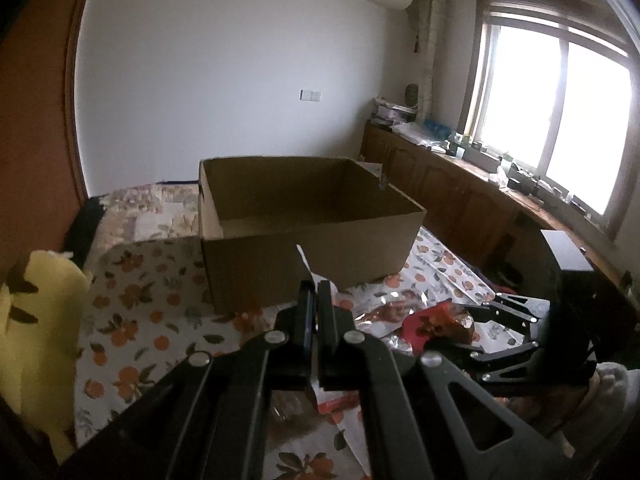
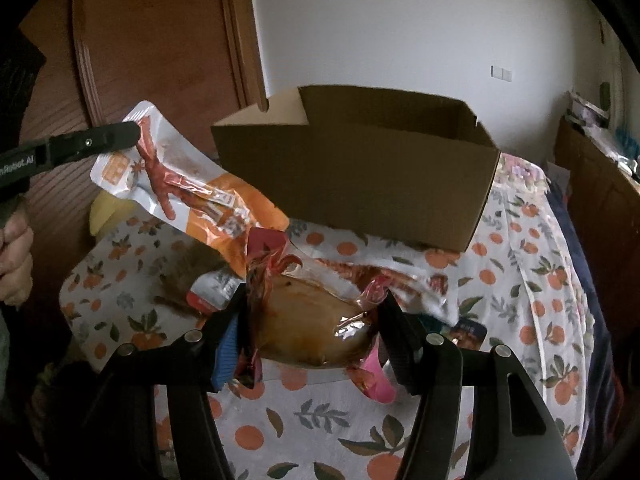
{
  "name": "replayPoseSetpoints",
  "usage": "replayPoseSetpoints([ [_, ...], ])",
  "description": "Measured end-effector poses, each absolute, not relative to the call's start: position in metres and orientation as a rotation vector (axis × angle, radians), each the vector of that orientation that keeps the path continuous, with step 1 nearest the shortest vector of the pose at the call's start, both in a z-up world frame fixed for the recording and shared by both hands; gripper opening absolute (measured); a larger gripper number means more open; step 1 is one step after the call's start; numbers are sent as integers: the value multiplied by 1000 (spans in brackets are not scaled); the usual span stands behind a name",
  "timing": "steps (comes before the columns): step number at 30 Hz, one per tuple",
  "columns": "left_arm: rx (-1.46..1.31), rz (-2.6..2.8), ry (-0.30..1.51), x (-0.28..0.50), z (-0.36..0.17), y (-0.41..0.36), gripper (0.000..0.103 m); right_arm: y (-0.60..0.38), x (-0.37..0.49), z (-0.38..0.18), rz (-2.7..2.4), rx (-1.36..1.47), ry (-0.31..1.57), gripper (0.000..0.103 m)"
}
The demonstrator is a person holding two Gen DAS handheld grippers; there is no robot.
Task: Organize snacks
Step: 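Carry the brown snack bag over the box and open the right gripper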
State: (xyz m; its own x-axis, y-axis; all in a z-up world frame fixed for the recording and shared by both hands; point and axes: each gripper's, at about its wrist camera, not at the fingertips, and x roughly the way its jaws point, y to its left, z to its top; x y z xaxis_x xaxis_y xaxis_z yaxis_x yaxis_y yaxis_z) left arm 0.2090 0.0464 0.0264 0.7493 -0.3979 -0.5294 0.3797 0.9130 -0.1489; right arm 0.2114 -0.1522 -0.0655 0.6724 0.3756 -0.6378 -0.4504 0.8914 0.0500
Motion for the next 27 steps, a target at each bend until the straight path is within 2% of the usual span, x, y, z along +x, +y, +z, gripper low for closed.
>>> replayPoseSetpoints([
  [9, 33, -429, 543, 210, 68, 35, 0, -160, 212, -41, 476, -102, 657, 63],
  [16, 51, -419, 483, 223, 106, 33, 0, -157, 229, 2, 476, -139, 589, 63],
  [27, 61, -412, 390, 272, 151, 31, 0, -145, 281, 47, 483, -153, 528, 63],
])
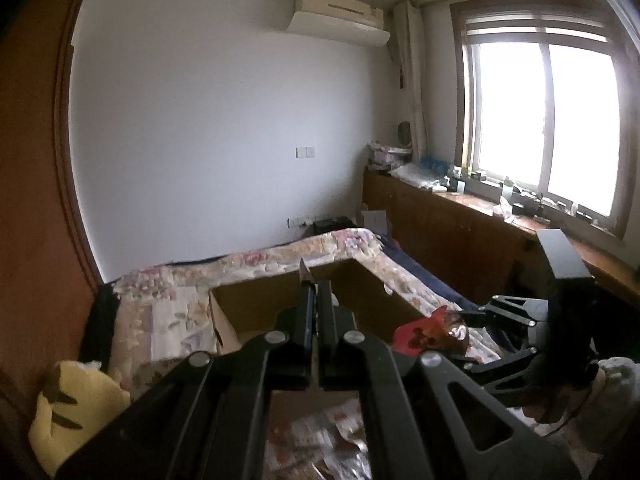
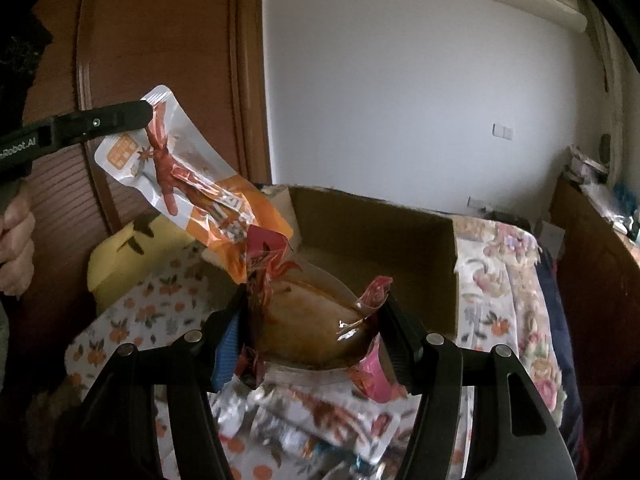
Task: Organize snacks
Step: 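Carry the brown snack bag over the box and open the right gripper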
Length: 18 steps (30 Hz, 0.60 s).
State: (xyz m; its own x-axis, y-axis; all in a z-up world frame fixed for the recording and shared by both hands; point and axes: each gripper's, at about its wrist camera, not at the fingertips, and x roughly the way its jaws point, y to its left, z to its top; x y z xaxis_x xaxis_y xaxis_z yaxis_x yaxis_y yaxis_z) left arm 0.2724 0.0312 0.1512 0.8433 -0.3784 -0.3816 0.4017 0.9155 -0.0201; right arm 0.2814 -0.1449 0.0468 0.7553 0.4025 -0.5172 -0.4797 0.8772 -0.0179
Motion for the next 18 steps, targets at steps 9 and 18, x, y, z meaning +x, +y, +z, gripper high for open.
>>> replayPoseSetpoints([
  [9, 45, -395, 397, 327, 141, 33, 0, -130, 333, 42, 475, -169, 543, 63],
  [18, 22, -396, 507, 380, 76, 25, 0, -117, 380, 7, 451, -173, 625, 63],
])
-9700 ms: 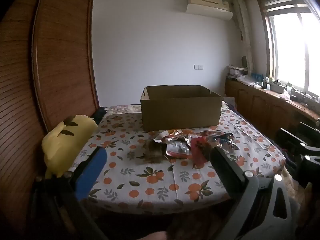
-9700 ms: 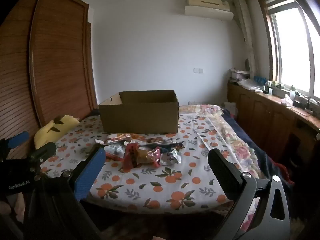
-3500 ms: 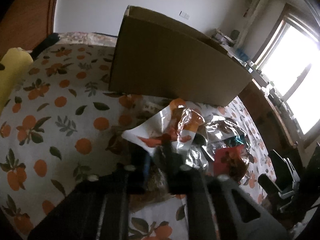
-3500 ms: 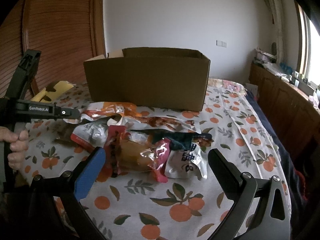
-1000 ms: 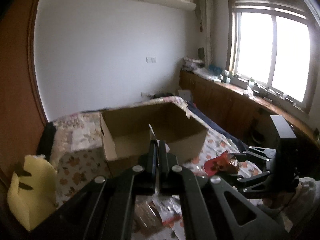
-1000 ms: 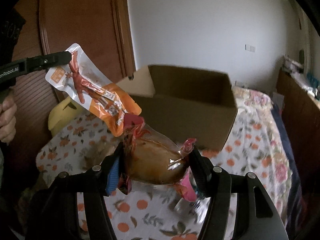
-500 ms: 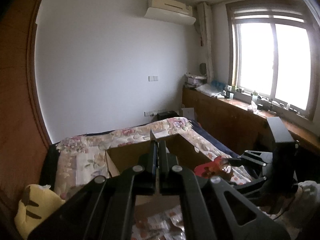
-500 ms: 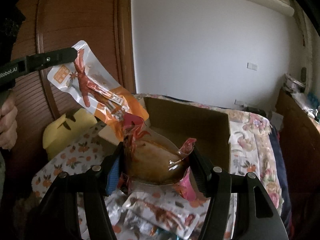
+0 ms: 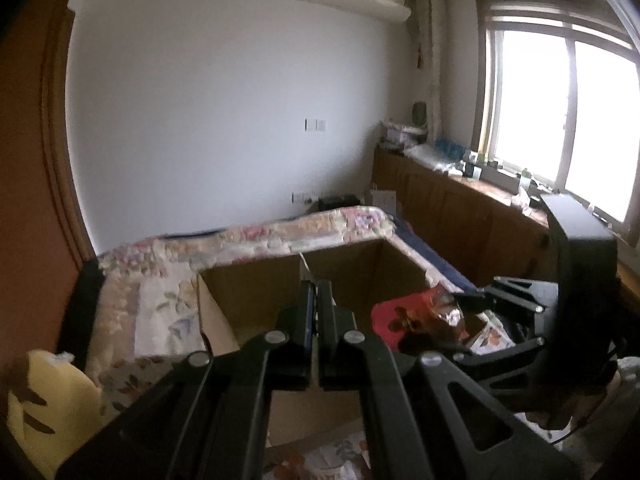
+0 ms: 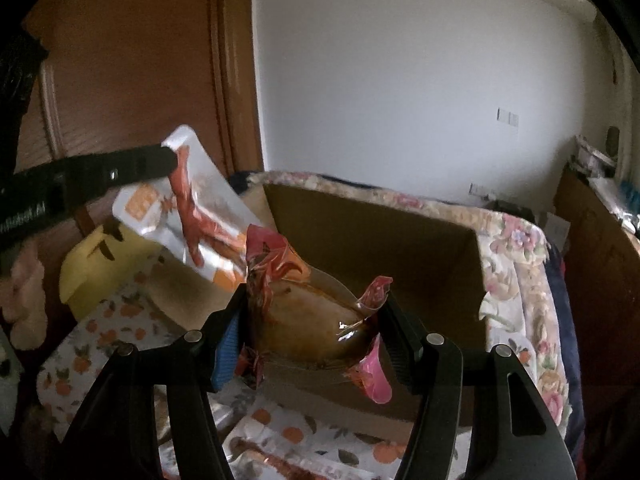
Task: Organize snacks
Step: 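Carry the brown snack bag over the box and open the right gripper, then withdraw both tools from the box back toward the snack pile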
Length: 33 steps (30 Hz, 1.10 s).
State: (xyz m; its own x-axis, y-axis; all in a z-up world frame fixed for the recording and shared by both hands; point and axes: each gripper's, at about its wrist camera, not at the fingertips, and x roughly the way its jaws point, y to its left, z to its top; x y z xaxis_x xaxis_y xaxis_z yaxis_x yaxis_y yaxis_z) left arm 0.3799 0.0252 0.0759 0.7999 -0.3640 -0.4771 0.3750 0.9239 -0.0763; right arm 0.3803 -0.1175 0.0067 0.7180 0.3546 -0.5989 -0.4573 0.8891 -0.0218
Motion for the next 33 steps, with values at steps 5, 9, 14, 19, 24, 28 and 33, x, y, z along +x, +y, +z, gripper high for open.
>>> replayPoseSetpoints([
  [5, 16, -401, 546, 387, 49, 14, 0, -115, 397, -21, 434, -180, 688, 63],
  [9, 23, -398, 594, 393, 26, 6, 0, -113, 408, -36, 414, -180, 731, 65],
  [14, 29, -380, 611, 391, 12, 0, 0, -114, 414, -43, 403, -163, 759, 75],
  [19, 18, -388, 621, 387, 15, -2, 6, -121, 407, -37, 401, -137, 740, 75],
  [24, 18, -382, 614, 380, 24, 4, 14, -126, 393, -22, 424, -125, 696, 75],
  [28, 29, -368, 599, 376, 33, 8, 26, -132, 371, -12, 431, -151, 664, 75],
  [33, 35, -358, 575, 361, 45, 11, 39, -147, 342, -2, 453, -144, 663, 75],
])
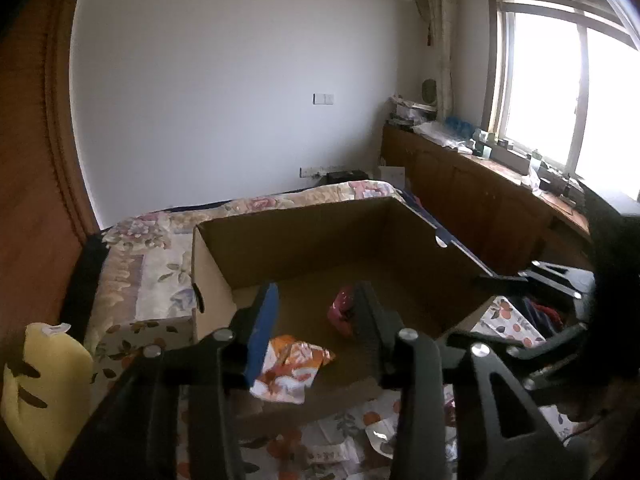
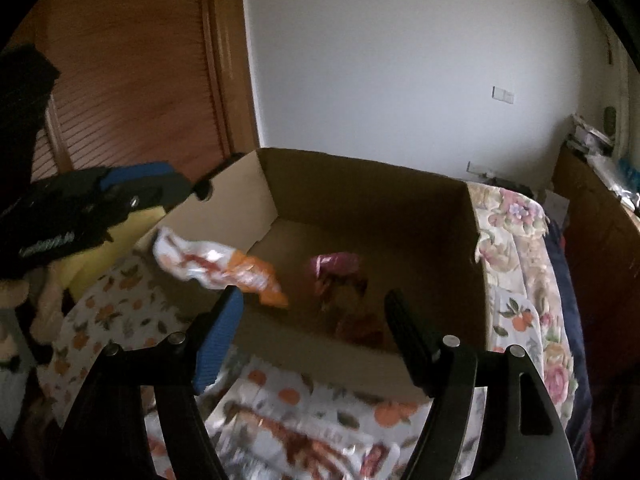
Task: Organize snacks
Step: 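Withdraw both tools from the box back toward the snack pile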
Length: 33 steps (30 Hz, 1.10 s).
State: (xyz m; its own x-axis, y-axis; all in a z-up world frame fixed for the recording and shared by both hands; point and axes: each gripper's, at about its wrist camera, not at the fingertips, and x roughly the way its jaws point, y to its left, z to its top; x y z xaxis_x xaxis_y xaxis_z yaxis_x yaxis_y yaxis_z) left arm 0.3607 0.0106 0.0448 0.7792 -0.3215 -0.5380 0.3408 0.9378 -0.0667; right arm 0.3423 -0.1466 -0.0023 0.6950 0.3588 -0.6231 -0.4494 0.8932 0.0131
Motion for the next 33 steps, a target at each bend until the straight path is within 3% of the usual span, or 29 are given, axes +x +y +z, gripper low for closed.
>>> replayPoseSetpoints([
  [12, -9, -347, 555, 306, 55, 23, 45, -178, 273, -17, 425, -125, 697, 75],
  [14, 4, -338, 556, 294, 52, 22, 53, -183, 265, -25, 414, -122, 711, 75],
  [15, 6, -337, 551, 285, 49, 23, 65, -184, 261, -29, 406, -128, 715, 75],
  [17, 12, -331, 547, 273, 43, 23, 78, -186, 253, -36, 392, -135, 722, 75],
  [21, 33, -297, 549, 249, 29, 22, 82, -187, 242, -44, 398, -107, 737, 78],
  [26, 34, -257, 542, 220, 12, 23, 87, -186, 227, -53, 393, -108, 741, 91],
  [33, 47, -253, 564, 194, -11, 24, 89, -188, 214, -66, 377, -99, 763, 91],
])
